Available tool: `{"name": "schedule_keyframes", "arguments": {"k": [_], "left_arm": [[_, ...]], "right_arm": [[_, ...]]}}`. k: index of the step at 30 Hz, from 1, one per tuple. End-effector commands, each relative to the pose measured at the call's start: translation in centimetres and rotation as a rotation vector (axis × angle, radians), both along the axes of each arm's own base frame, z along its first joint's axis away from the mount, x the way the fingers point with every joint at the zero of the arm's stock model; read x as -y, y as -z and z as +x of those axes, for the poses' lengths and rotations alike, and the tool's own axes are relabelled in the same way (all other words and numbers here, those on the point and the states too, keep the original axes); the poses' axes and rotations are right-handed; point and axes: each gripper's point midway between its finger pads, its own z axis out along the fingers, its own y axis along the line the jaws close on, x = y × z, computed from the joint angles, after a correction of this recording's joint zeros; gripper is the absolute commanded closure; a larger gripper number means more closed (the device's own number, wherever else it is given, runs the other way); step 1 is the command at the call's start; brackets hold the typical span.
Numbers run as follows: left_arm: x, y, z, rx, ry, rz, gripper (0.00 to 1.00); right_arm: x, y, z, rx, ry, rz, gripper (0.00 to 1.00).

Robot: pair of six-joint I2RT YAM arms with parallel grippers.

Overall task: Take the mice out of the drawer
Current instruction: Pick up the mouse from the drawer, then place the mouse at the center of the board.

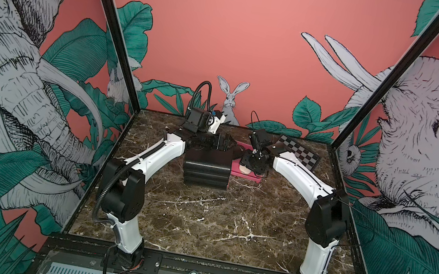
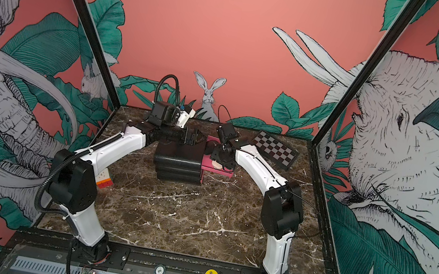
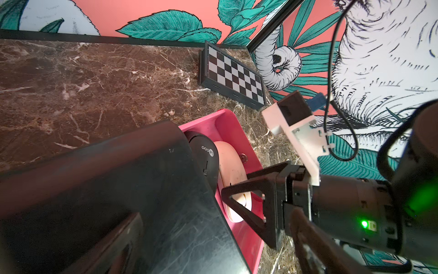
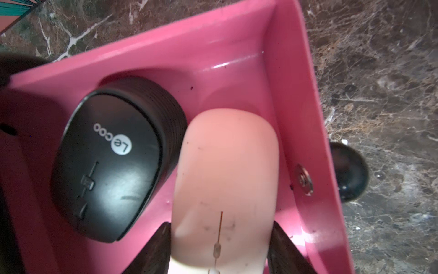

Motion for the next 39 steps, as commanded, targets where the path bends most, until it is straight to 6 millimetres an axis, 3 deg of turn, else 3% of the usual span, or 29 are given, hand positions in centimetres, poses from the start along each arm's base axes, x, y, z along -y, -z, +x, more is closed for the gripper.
{"name": "schedule_keyframes", "arguments": {"k": [1, 9, 15, 18, 22, 27, 33, 39], "left_arm": [[-0.9, 2.1, -1.2, -0.078, -0.019, 0.048, 0.01], [-1.0, 1.6, -1.1, -0.061, -0.02, 0.049, 0.01], [-0.9, 1.5, -1.1, -0.063, -0.014, 0.047, 0.01], [-0.8, 1.4, -1.0, -0.06, -0.013, 0.046, 0.01], [-0.8, 1.2, -1.0, -0.059, -0.011, 0.047, 0.01], [-0.8, 1.2, -0.9, -0.063, -0.014, 0.043, 0.01], [-0.8, 1.2, -0.9, -0.069, -0.021, 0.042, 0.01], [-0.9, 1.6, -0.9, -0.08, -0.027, 0.045, 0.01]], "right_arm": [[0.2, -2.5, 0.2, 0.064, -0.027, -0.031, 0.49], [1.4, -9.0, 0.1, 0.208, -0.04, -0.02, 0.51], [6.3, -13.1, -1.0, 0.294, 0.005, -0.124, 0.49], [9.4, -13.2, -1.4, 0.29, 0.052, -0.142, 0.49], [14.1, -11.3, -2.4, 0.243, 0.132, -0.175, 0.49], [18.6, -5.4, -4.6, 0.117, 0.194, -0.222, 0.49], [20.7, 1.4, -6.5, 0.021, 0.221, -0.244, 0.49], [21.2, 5.3, -7.1, -0.016, 0.214, -0.23, 0.49]]}}
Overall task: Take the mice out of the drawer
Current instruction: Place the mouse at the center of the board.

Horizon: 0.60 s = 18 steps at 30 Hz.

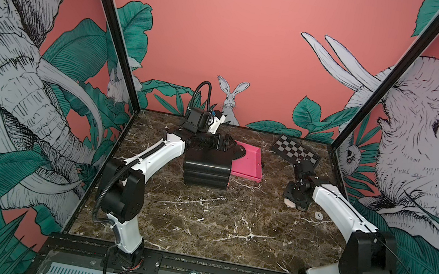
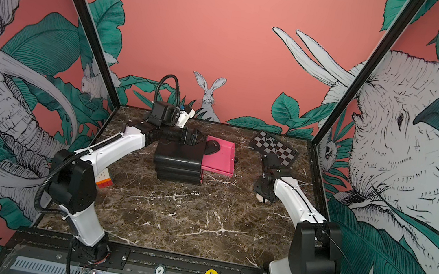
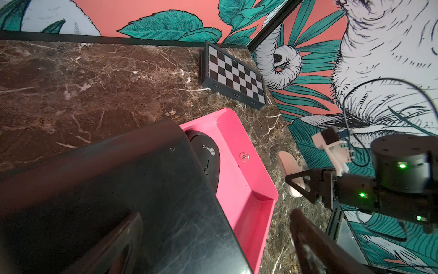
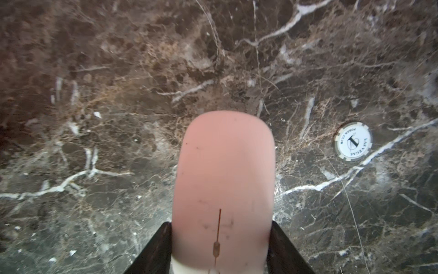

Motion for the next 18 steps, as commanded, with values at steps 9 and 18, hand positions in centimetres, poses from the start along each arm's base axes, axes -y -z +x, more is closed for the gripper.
{"name": "schedule_keyframes", "arguments": {"k": [9, 18], "left_arm": [[-0.9, 1.9, -0.9, -0.091, -0.037, 0.043, 0.01], [-1.0, 2.3, -0.8, -0.099, -0.043, 0.052, 0.01]], "right_arm": [[-0.9, 1.6, -0.9, 0.007, -0.189, 0.01, 0.49], [-2.7, 3.5, -6.0, -0.007, -0.233, 0.158, 0.5]]}}
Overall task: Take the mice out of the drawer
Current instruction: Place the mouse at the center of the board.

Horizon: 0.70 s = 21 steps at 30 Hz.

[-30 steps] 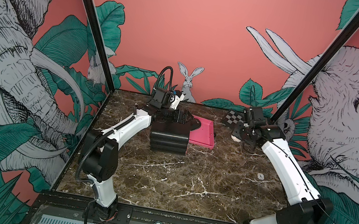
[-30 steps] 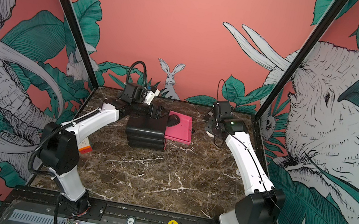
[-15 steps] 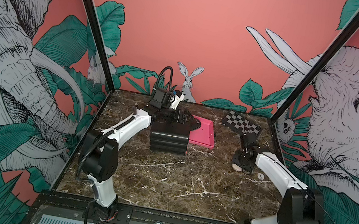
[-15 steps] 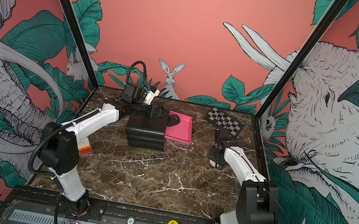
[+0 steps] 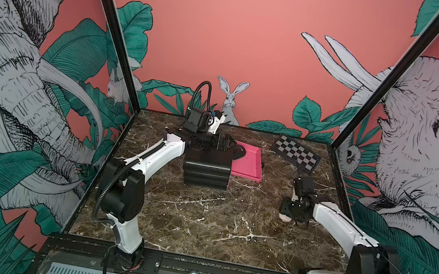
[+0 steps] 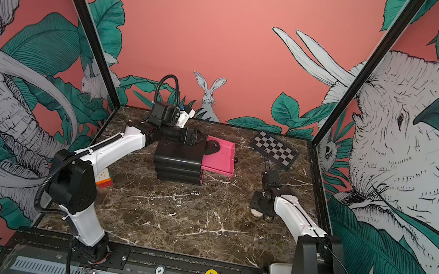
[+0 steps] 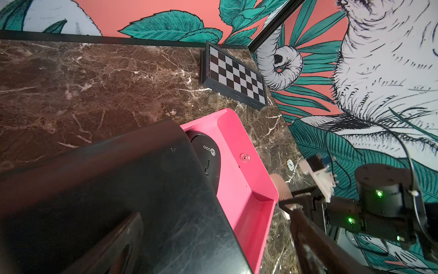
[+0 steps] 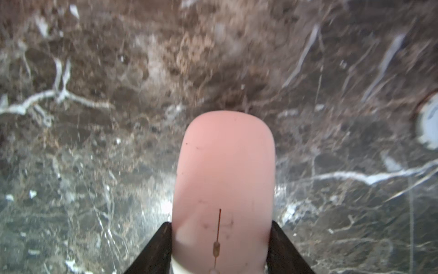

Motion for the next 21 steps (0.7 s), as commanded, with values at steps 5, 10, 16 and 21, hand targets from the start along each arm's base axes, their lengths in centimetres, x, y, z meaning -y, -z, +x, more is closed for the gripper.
{"name": "schedule_keyframes", "arguments": {"k": [5, 10, 16, 21], "left_arm": [[-0.9, 2.4, -1.0, -0.103, -0.031, 0.049, 0.01], [-1.0, 2.5, -1.1, -0.105, -0.033, 0.051, 0.01], [-1.1, 2.8, -1.4, -0.11, -0.031, 0.056, 0.01], [-1.1, 2.9, -1.7, -0.116, -0.024, 0.057, 0.01]], "right_arm": [[-1.4, -0.4, -3.1, 0.011, -0.091, 0.04, 0.5], [-3.2, 0.7, -5.4, -0.014, -0.158, 0.052, 0.5], [-3.4, 1.9, -8.1, -0.049, -0.196, -0.003, 0.5], [-2.9, 1.2, -8.1, -0.013, -0.202, -0.028, 0.49]]}}
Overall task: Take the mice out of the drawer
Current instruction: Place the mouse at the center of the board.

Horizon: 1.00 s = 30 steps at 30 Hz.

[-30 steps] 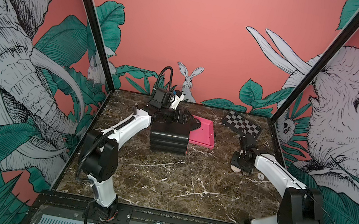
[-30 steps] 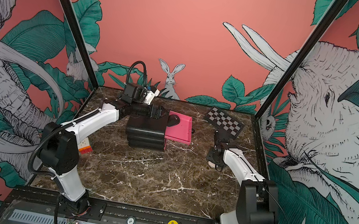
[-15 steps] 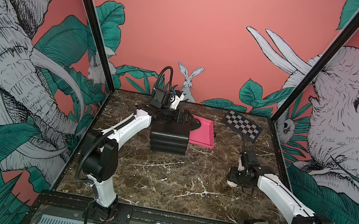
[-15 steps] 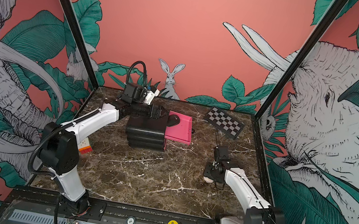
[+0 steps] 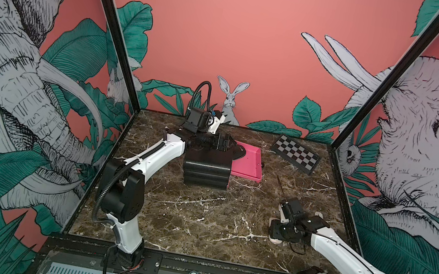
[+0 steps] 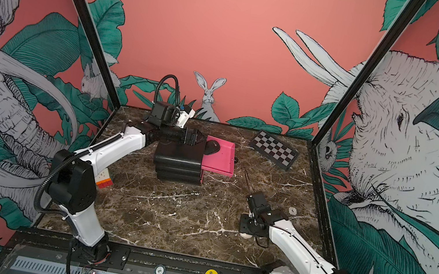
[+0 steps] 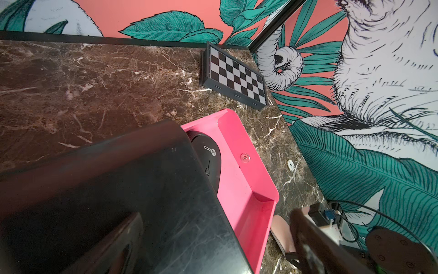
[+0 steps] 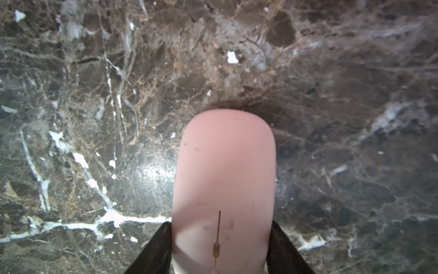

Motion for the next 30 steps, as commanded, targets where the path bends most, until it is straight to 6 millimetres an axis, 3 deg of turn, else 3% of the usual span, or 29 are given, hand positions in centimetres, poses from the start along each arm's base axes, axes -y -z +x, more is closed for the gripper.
{"name": "schedule_keyframes", "arguments": {"k": [1, 19, 30], "left_arm": [[-1.1, 2.9, -1.8, -0.119, -0.019, 0.054, 0.01], [-1.3, 3.0, -2.4, -0.116, -0.017, 0.05, 0.01], [-0.9, 3.1, -2.1, -0.12, -0.002, 0.04, 0.01]], "right_arm": [[0.9, -0.1, -0.3, 0.006, 0.023, -0.042, 0.49], [1.7, 1.8, -1.1, -0.075, 0.043, -0.149, 0.44], [2.3, 1.5, -1.2, -0.075, 0.07, -0.181, 0.37]]}}
